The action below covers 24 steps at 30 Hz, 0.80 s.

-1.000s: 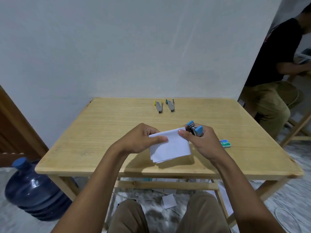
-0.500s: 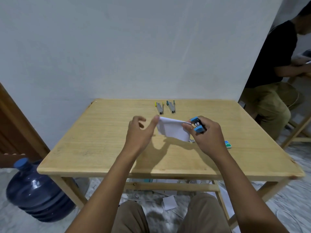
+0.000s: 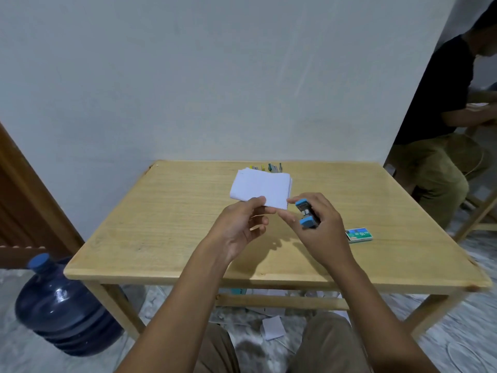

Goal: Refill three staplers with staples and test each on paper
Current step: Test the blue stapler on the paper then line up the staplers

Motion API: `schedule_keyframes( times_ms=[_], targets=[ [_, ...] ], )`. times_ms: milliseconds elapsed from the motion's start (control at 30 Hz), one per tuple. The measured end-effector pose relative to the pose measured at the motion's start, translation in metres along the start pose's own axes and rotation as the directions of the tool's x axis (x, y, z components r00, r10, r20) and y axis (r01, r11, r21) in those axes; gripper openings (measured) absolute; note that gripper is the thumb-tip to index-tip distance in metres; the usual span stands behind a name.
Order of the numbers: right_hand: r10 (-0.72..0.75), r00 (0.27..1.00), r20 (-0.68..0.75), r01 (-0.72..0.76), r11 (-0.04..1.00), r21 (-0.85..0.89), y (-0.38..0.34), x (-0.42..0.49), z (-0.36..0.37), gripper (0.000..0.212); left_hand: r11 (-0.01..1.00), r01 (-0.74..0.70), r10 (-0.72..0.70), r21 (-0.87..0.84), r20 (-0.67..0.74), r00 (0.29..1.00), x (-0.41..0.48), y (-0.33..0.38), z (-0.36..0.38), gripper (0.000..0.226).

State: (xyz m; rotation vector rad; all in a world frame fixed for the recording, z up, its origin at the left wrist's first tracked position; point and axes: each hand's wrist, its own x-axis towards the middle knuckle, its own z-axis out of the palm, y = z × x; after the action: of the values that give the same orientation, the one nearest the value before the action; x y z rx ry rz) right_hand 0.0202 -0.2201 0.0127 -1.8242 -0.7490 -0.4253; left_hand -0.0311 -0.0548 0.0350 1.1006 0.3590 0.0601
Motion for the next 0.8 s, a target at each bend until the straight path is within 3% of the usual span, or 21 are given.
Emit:
schedule_keyframes(
  times_ms=[100,200,333,500,600,700,800],
  targets=[
    [0.338,0.94,0.042,-0.335,0.895,0.296,-0.004,-0.001,0.003,0.024,0.997,-0.062,0.061,0.036,0.021,0.998,0.0,-0.005,0.0,0.011],
    [0.532,0.835,0.141,-0.54,0.74,0.4,0.0,0.0,0.005,0.028,0.989,-0.088,0.083,0.118,0.043,0.996,-0.001,-0.009,0.0,0.014],
    [0.491,0.855,0.164,-0.513,0.759,0.402,0.001,0.003,0.001,0.019,0.988,-0.087,0.076,0.128,0.088,0.993,-0.002,-0.005,-0.005,0.016],
    [0.479,0.859,0.184,-0.513,0.8,0.313,0.002,-0.001,0.001,0.03,0.977,-0.184,0.184,0.11,0.007,0.983,0.002,-0.009,-0.008,0.01],
    [0.491,0.791,0.365,-0.609,0.685,0.4,0.004,-0.009,0.006,0.019,0.967,-0.246,0.248,0.06,-0.022,0.968,0.005,-0.015,-0.008,0.011],
    [0.436,0.709,0.554,-0.7,0.534,0.475,0.008,-0.015,0.01,0.036,0.96,-0.276,0.278,0.055,-0.024,0.96,0.005,-0.021,-0.008,0.018],
    [0.362,0.716,0.597,-0.696,0.44,0.568,0.01,-0.015,0.012,0.034,0.954,-0.289,0.291,0.076,-0.026,0.956,0.005,-0.024,-0.008,0.025]
  ],
)
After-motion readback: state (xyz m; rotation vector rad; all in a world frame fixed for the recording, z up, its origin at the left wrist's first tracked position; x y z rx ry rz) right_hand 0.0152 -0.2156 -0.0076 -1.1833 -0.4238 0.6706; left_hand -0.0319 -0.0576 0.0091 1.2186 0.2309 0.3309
